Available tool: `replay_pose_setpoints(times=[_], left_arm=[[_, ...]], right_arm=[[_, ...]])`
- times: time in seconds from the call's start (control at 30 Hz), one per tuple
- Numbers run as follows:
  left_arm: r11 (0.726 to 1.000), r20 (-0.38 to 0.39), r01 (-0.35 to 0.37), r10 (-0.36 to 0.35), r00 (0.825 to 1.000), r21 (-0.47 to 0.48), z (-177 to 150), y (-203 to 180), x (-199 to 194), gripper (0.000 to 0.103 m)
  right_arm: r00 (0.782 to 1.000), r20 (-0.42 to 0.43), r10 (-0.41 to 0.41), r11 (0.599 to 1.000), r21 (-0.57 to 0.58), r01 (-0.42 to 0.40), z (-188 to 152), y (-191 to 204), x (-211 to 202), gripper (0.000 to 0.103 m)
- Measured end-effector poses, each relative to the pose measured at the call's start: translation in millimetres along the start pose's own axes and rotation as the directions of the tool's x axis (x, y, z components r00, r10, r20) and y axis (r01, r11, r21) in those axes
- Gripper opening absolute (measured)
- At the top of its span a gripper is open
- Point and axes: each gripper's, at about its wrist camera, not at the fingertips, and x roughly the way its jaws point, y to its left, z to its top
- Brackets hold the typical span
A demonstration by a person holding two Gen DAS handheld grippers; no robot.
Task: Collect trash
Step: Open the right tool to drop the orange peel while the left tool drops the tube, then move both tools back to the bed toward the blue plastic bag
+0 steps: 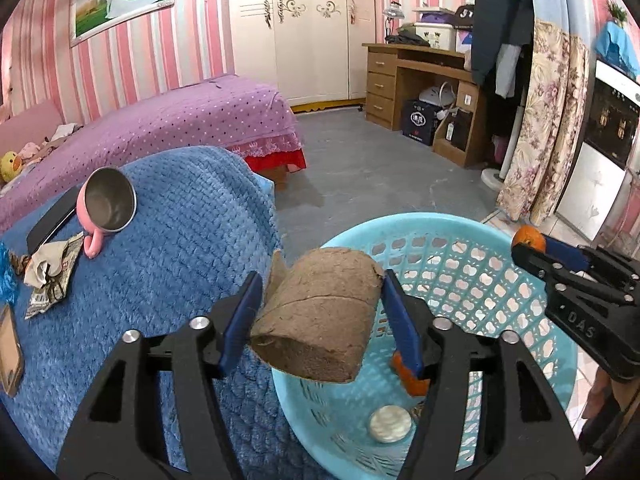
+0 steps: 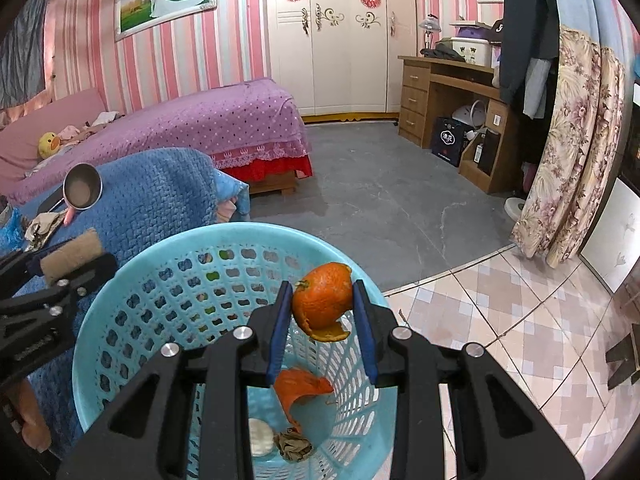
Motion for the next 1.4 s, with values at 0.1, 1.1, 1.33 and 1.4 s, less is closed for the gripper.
replay_pose_setpoints(times=[0.1, 1.1, 1.33, 1.4], left_arm=[[1.0, -0.002, -0.006, 0.006, 1.0, 0.006, 0, 3, 2, 0.077], [0.981, 0.068, -0.158, 0.166, 0.984, -0.113, -5, 124, -53, 0.097], [0.968, 0.067, -0.21, 0.22, 0.973, -0.138, -9, 170, -76, 0.097], [0.966, 0.068, -0.217, 0.228, 0.971, -0.138, -9, 179, -81, 0.097]], right_arm=[[1.0, 0.003, 0.01, 1.0, 0.005, -0.01, 1, 0, 1, 0.031], [0.999, 0.024, -0.022, 0.999, -0.028, 0.023, 13, 46, -1, 0.093], [0.999, 0.034, -0.006, 0.999, -0.035, 0.007, 24, 83, 1, 0.094], [0.999, 0.036, 0.001, 0.999, -0.039, 0.0, 26, 96, 2, 0.094]])
